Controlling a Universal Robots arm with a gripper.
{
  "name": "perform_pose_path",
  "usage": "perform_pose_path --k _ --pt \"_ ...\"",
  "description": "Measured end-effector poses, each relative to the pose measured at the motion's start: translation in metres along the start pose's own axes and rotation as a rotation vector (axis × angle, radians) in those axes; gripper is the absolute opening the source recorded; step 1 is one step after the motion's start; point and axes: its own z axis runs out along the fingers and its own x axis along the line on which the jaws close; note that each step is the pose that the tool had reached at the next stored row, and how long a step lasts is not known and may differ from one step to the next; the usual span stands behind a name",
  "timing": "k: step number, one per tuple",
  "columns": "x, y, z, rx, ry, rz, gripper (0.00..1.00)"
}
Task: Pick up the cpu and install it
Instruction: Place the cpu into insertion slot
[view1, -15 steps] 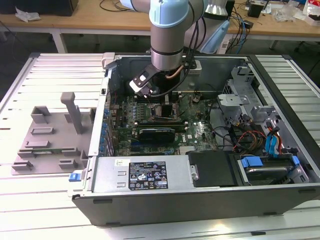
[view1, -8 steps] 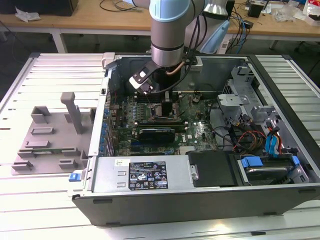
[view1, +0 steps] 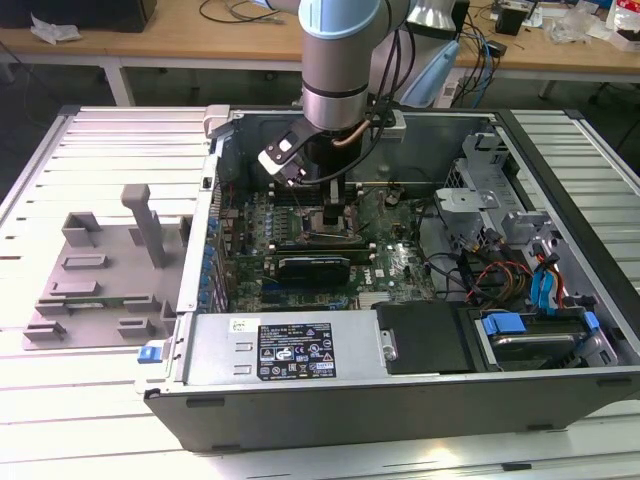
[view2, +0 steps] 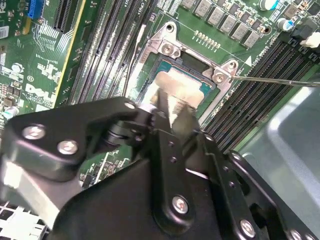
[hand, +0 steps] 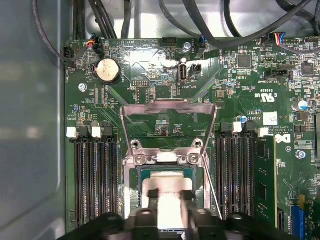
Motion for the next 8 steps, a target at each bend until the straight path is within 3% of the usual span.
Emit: perform_pose_path --k 2,3,4,8 --pt "0.0 0.0 0.0 0.0 -0.0001 0.0 0.28" --pt "0.0 0.0 0.0 0.0 -0.0001 0.0 0.16" --pt "0.0 0.0 0.0 -0.0001 -0.0002 0.0 0.11" --pt "0.0 0.0 0.0 0.0 -0.0005 0.0 0.11"
